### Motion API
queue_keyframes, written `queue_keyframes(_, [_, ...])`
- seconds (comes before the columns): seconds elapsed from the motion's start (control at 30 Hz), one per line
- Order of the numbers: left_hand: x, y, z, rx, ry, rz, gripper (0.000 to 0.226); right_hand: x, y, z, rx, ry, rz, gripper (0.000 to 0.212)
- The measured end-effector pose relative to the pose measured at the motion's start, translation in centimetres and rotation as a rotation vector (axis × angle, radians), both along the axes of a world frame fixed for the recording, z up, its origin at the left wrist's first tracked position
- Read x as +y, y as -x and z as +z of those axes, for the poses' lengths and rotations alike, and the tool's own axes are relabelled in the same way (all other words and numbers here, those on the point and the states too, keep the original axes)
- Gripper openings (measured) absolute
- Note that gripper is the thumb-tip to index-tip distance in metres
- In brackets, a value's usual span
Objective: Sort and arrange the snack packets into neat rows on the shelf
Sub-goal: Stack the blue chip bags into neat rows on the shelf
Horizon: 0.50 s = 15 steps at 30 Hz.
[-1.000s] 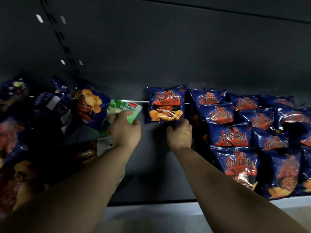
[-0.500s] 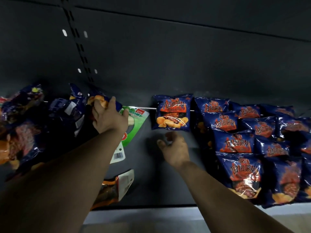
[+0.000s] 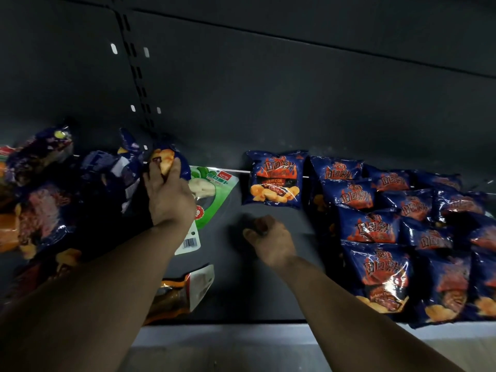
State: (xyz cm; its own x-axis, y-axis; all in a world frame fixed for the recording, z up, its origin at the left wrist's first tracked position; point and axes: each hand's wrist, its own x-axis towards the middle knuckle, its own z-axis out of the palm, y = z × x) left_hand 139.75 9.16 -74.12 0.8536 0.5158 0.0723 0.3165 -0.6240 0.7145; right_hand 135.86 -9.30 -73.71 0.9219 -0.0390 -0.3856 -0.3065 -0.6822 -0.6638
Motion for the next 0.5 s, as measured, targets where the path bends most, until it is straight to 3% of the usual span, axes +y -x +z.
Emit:
queue_keyframes(0.13, [-1.1,1.2,2.2,-0.13,0.087,-0.109,0.049,0.2,-0.5,0.5,-0.023,-0.058,-0.061,0.039])
queue_keyframes(0.27, [-1.0,3.2,3.6,-0.27,-0.184,-0.601,0.05,-0.9,-1.4,1.9,-0.007,-0.282,-0.318,0.035])
queue_keyframes(0.37, [-0.1,4.4,3.1,-0.375,-0.438,-0.902,0.056,-2.9,-1.4,3.5,0.163,-0.642,-0.552,0.052])
queue_keyframes(0.43, [0.1,5.4,2.0,-0.384,-0.618,-1.065,0.06,-4.7,-1.3,4.0,0.299,-0.859,-0.589,0.077])
queue_keyframes(0.5, [0.2,6.4,1.4,-0.403,-0.708,-1.201,0.085,-6.2,-1.1,4.3,0.386,-0.945,-0.556,0.093])
